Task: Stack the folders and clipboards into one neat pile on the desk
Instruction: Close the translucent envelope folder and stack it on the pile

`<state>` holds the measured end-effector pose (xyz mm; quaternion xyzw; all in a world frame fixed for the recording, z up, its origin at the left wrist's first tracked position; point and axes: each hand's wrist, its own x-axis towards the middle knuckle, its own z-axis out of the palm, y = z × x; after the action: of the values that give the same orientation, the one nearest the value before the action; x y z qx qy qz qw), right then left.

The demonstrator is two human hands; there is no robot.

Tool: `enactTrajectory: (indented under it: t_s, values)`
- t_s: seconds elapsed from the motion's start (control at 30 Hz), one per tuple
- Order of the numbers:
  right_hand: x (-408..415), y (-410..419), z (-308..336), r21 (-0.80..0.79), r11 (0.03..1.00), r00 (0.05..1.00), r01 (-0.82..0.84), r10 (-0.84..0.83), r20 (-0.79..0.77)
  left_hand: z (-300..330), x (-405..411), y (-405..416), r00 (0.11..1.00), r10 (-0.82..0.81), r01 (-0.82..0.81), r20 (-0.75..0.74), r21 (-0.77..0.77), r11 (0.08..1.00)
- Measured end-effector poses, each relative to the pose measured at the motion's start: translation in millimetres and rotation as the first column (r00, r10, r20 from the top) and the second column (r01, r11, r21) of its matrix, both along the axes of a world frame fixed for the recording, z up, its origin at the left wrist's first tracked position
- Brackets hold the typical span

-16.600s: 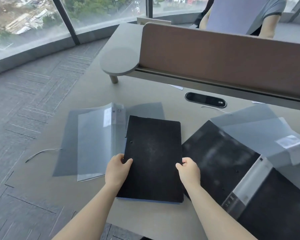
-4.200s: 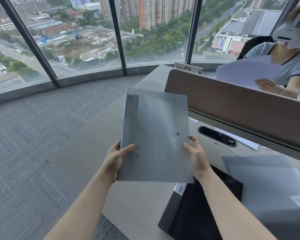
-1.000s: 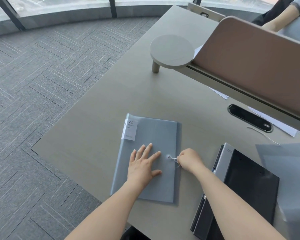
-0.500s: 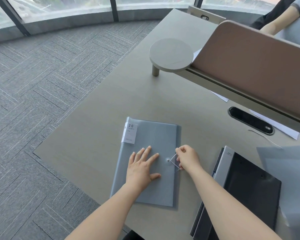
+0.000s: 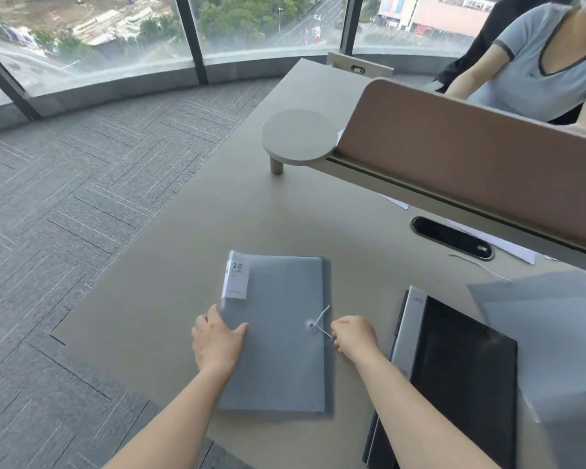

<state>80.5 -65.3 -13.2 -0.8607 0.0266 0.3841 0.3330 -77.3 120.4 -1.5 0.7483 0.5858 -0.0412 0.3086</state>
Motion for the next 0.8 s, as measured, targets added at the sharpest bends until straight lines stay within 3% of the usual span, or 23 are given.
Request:
enactTrajectory:
  t_s: [0.2, 0.43, 0.57, 0.8]
  values:
    - [-4, -1, 8, 0.105, 0.969, 0.969, 0.224, -0.21, -0.131, 0, -2, 18, 0.966, 0.233, -0.197, 0.112, -0.267, 0.943]
    - [-9, -8, 6, 0.155, 0.934, 0.925, 0.322, -0.275, -0.263, 4, -14, 31, 0.888, 0.377, -0.213, 0.264, -0.489, 0.846]
    - [-16, -9, 8, 0.177, 0.949, 0.95, 0.263, -0.222, -0.22, 17, -17, 27, 0.814, 0.455, -0.185, 0.361, -0.581, 0.792]
    - [-1, -26, 38, 0.324, 0.913, 0.968, 0.248, -0.245, -0.051, 50, 6, 13, 0.731, 0.476, -0.101, 0.488, -0.613, 0.784]
